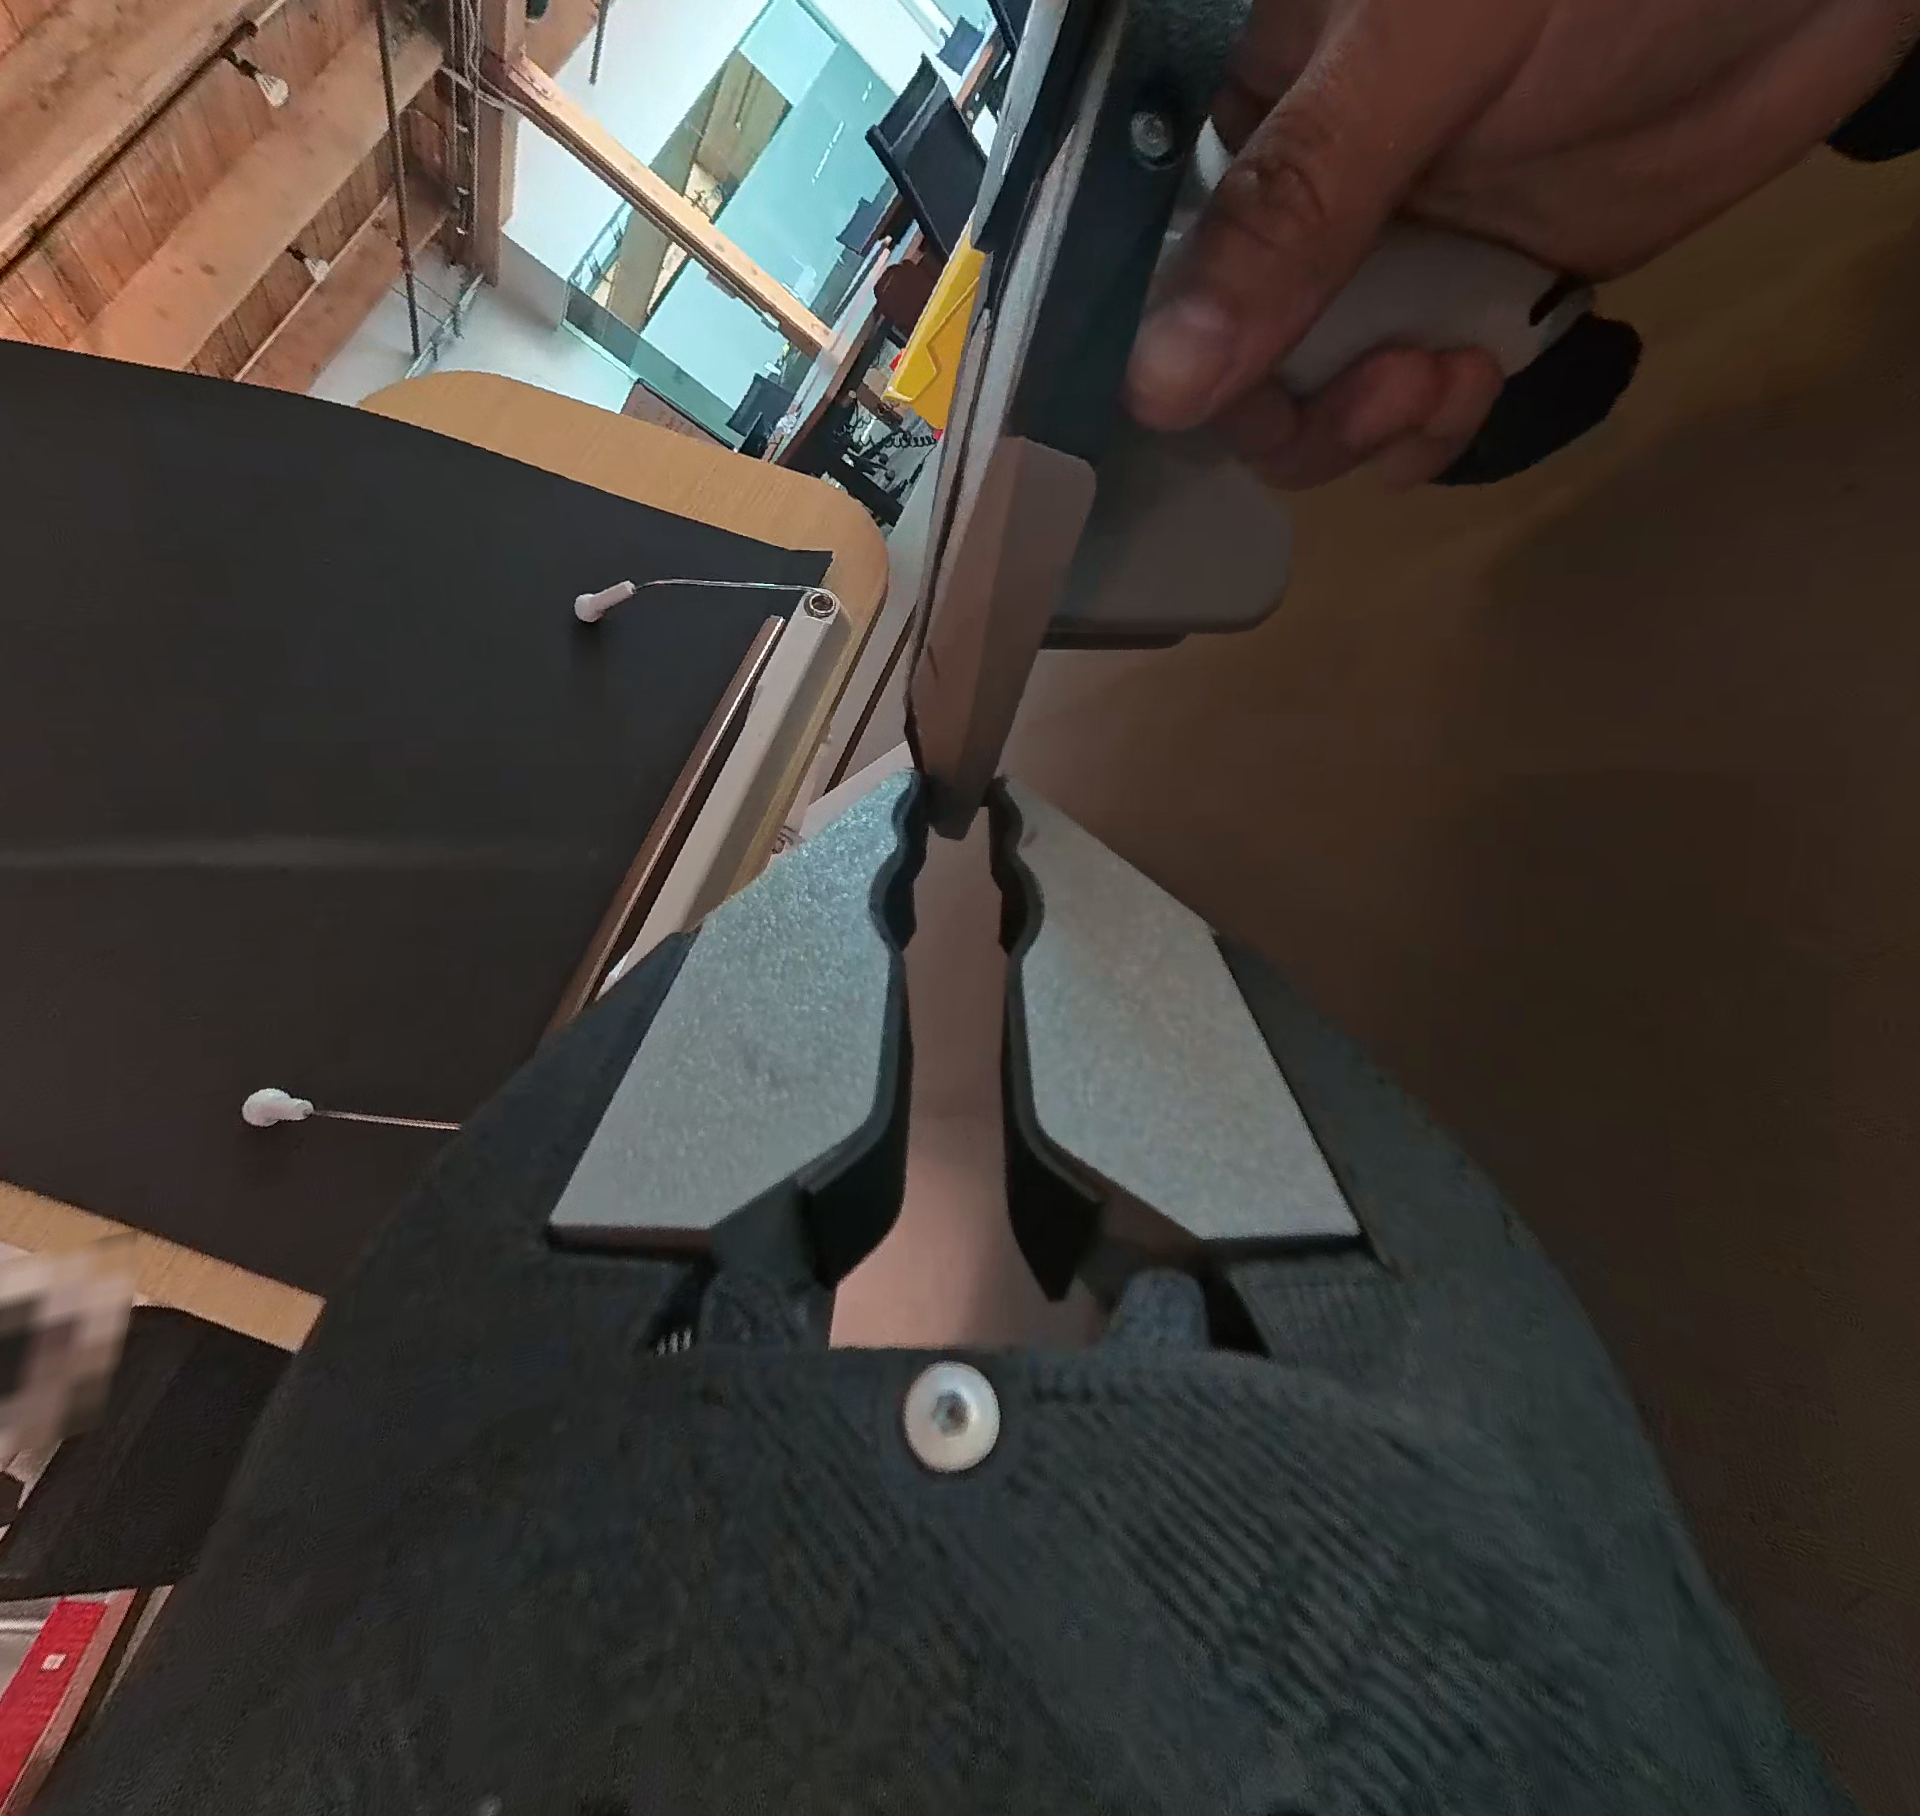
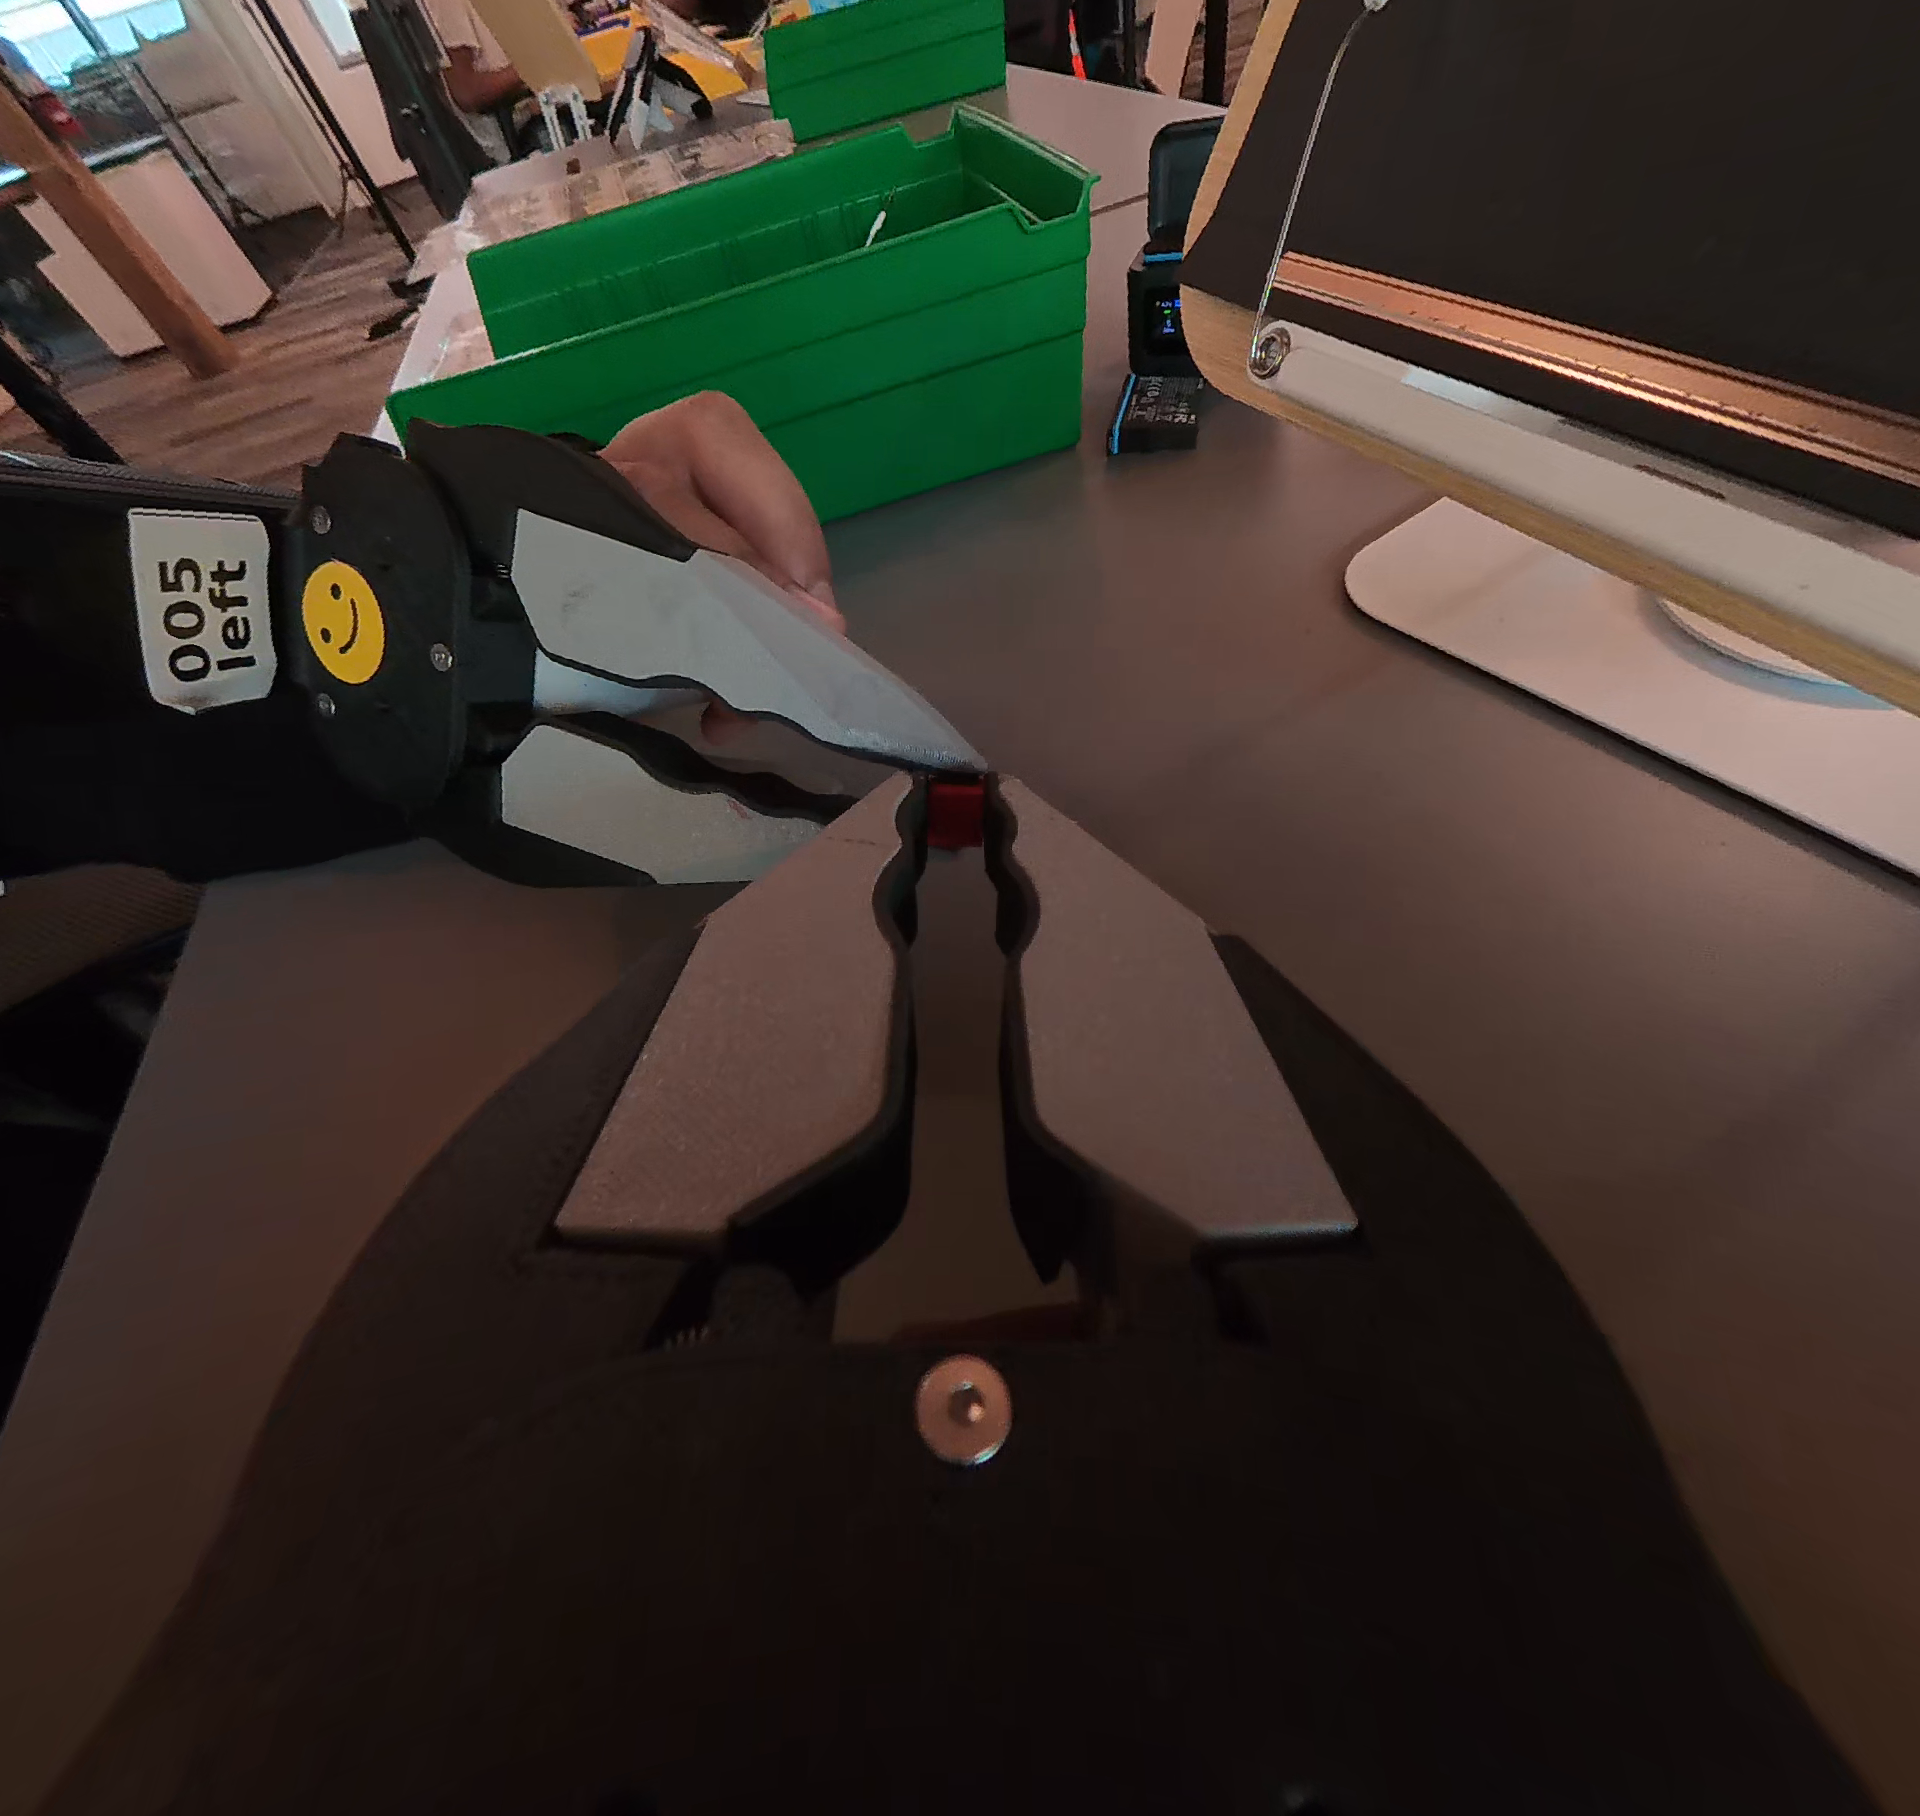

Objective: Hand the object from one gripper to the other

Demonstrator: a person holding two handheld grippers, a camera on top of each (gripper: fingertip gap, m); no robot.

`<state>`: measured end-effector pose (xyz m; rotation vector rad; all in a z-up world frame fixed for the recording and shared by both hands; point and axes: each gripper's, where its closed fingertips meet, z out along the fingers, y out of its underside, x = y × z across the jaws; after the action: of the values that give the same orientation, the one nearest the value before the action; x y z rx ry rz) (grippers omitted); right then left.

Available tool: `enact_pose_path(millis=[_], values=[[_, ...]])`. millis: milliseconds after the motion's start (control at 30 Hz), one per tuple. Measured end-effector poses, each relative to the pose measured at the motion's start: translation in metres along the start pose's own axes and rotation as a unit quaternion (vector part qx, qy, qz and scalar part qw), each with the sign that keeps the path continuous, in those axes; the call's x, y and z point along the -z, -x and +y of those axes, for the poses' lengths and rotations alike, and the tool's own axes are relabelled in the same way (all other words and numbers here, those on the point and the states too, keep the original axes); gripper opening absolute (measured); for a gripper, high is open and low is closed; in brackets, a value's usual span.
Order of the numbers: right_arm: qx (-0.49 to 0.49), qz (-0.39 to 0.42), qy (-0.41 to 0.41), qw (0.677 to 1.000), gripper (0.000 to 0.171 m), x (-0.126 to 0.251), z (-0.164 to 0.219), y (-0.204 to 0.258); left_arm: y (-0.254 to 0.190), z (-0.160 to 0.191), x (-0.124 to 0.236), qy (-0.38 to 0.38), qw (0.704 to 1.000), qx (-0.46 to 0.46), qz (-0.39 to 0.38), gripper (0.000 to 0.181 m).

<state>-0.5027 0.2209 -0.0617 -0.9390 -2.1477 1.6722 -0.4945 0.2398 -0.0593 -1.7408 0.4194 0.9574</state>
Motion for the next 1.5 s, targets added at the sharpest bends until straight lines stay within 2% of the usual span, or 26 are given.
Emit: enact_pose_path(millis=[267,400,767,867,967,1100,1200,1267,1400,1500], values=[[0.043,0.036,0.012,0.998,0.008,0.001,-0.001,-0.003,0.001,0.002,-0.002,0.007,1.0,0.012,-0.003,0.009],[0.068,0.058,0.013,0.996,0.007,0.002,-0.003,-0.005,0.003,0.003,-0.002,0.012,0.999,0.046,0.001,0.01],[0.081,0.095,-0.007,0.992,0.007,0.011,-0.011,-0.017,0.007,0.01,-0.003,0.02,0.998,0.063,-0.005,0.0],[0.113,0.136,-0.012,0.984,0.007,0.019,-0.018,-0.024,0.012,0.021,-0.005,0.047,0.991,0.123,-0.007,0.006],[0.202,0.208,0.01,0.957,0.007,0.028,-0.022,-0.034,0.014,0.034,-0.006,0.069,0.973,0.221,0.016,0.016],[0.379,0.301,0.049,0.874,0.007,0.036,-0.03,-0.033,0.025,0.026,-0.001,0.025,0.928,0.37,0.043,0.032],[0.491,0.302,0.054,0.815,0.007,0.029,-0.031,-0.014,0.031,0.014,0.003,-0.026,0.885,0.458,0.079,0.036],[0.531,0.308,0.052,0.788,0.007,0.025,-0.032,-0.006,0.029,0.003,0.006,-0.059,0.857,0.498,0.118,0.034],[0.545,0.285,0.049,0.787,0.007,0.018,-0.029,0.005,0.024,-0.018,0.012,-0.112,0.807,0.548,0.19,0.035],[0.56,0.275,0.047,0.78,0.007,0.014,-0.026,0.011,0.022,-0.028,0.017,-0.139,0.792,0.552,0.22,0.03]])
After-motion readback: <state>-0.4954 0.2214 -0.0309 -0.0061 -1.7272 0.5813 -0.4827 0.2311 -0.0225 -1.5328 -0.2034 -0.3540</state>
